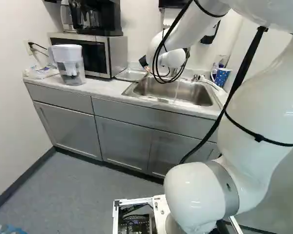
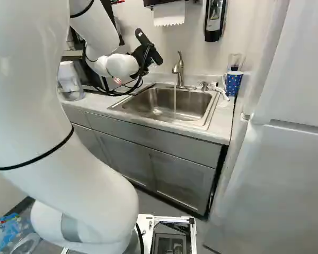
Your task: Rinse the cup and place it in the tray
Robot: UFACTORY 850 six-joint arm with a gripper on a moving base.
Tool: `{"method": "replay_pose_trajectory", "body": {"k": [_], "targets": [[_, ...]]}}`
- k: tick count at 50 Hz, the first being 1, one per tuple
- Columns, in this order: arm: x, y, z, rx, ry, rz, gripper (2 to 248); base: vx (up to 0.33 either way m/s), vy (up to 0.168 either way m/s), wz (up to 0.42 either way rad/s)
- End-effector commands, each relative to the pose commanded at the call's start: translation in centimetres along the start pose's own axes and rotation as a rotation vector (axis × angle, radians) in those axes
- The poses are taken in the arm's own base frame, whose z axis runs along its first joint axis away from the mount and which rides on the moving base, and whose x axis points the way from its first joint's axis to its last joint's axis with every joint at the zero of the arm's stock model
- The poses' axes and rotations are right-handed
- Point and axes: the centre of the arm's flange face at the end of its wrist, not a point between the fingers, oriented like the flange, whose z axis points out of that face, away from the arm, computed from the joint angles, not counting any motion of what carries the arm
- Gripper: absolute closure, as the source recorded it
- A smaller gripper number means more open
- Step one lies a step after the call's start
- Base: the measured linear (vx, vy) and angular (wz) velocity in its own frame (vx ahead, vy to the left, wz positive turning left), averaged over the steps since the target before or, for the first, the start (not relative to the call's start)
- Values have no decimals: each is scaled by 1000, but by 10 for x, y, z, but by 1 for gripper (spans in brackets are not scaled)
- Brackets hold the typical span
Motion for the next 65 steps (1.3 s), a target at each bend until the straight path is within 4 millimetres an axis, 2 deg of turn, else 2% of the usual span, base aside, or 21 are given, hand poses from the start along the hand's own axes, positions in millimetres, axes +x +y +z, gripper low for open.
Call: {"method": "replay_pose_trajectory", "body": {"k": [65], "targets": [[0,0,0,0,0,683,128,0,0,0]]}}
